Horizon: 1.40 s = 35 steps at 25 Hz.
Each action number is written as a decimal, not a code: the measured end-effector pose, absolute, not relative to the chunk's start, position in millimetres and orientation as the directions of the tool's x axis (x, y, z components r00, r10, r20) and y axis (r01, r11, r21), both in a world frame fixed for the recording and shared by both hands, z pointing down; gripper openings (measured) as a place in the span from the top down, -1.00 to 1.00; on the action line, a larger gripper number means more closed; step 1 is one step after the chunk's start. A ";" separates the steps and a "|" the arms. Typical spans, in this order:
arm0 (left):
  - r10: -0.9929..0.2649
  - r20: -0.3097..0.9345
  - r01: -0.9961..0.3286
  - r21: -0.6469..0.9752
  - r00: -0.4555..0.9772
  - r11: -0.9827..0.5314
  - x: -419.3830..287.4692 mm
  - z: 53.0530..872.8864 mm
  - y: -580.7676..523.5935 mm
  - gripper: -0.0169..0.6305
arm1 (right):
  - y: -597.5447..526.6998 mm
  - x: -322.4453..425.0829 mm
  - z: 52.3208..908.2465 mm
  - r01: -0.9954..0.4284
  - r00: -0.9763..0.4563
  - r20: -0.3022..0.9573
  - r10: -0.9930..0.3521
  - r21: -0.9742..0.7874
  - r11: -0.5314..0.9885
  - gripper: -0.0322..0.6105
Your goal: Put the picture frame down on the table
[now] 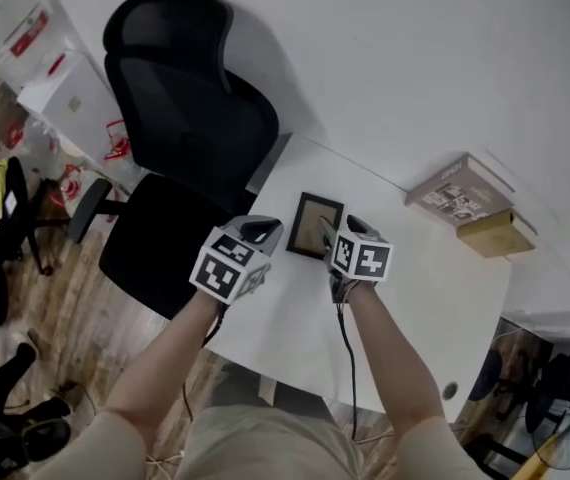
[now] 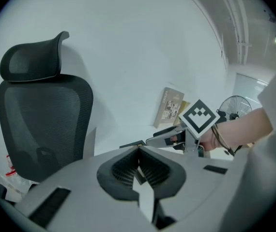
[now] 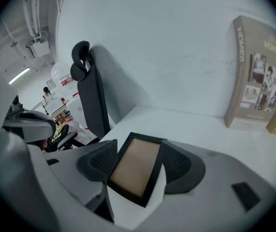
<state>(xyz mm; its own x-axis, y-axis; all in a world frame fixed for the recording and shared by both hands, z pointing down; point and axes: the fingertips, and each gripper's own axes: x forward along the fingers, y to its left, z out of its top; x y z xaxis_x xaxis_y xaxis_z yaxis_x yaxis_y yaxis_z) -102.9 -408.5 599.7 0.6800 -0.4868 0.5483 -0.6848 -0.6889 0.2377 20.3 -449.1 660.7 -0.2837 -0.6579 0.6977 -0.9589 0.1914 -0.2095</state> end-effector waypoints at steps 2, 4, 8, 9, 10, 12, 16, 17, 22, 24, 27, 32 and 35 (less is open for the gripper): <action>-0.502 0.535 -0.685 0.220 0.680 -0.694 -106.3 583.7 -406.0 0.88 | -447.1 18.9 635.1 -0.956 -0.294 0.665 -0.686 -0.196 0.219 -0.02; -0.518 0.518 -0.686 0.204 0.681 -0.698 -110.1 565.8 -402.5 0.88 | -442.1 16.6 606.9 -0.950 -0.311 0.625 -0.716 -0.190 0.247 -0.01; -0.556 0.467 -0.687 0.172 0.688 -0.706 -116.8 523.5 -395.7 0.88 | -428.7 11.3 538.6 -0.936 -0.352 0.524 -0.776 -0.176 0.306 0.04; -0.564 0.451 -0.686 0.164 0.691 -0.709 -117.5 512.0 -393.5 0.88 | -424.4 10.3 520.6 -0.932 -0.361 0.495 -0.790 -0.168 0.320 0.07; -0.572 0.434 -0.684 0.156 0.696 -0.713 -117.9 500.5 -391.0 0.88 | -419.6 9.3 503.0 -0.930 -0.367 0.466 -0.805 -0.156 0.334 0.11; -0.587 0.393 -0.680 0.151 0.707 -0.718 -119.0 477.1 -385.2 0.88 | -407.9 6.7 470.4 -0.924 -0.379 0.410 -0.830 -0.127 0.360 0.16; -0.620 0.300 -0.679 0.159 0.725 -0.717 -122.2 430.4 -370.3 0.88 | -378.3 2.7 417.2 -0.913 -0.405 0.315 -0.858 -0.099 0.395 0.28; -0.625 0.285 -0.678 0.149 0.727 -0.720 -122.4 420.6 -365.5 0.88 | -370.4 2.8 406.1 -0.912 -0.409 0.295 -0.864 -0.094 0.400 0.31; -0.669 0.226 -0.691 0.027 0.708 -0.722 -125.1 381.9 -342.7 0.88 | -330.1 10.5 362.9 -0.914 -0.405 0.211 -0.889 -0.060 0.402 0.57; -0.694 0.211 -0.705 -0.032 0.688 -0.709 -129.7 373.5 -334.2 0.88 | -313.6 13.8 351.9 -0.914 -0.404 0.192 -0.895 -0.051 0.402 0.60; -0.707 0.180 -0.710 -0.061 0.683 -0.701 -134.6 357.7 -318.8 0.88 | -291.4 15.8 338.4 -0.908 -0.419 0.173 -0.891 -0.058 0.416 0.68; -0.690 0.131 -0.691 -0.043 0.712 -0.722 -139.5 340.8 -286.8 0.88 | -265.4 11.9 318.3 -0.877 -0.480 0.135 -0.867 -0.070 0.475 0.79; -0.703 0.138 -0.707 -0.031 0.697 -0.707 -147.8 344.9 -274.3 0.88 | -251.4 12.6 314.7 -0.872 -0.489 0.126 -0.863 -0.047 0.487 0.83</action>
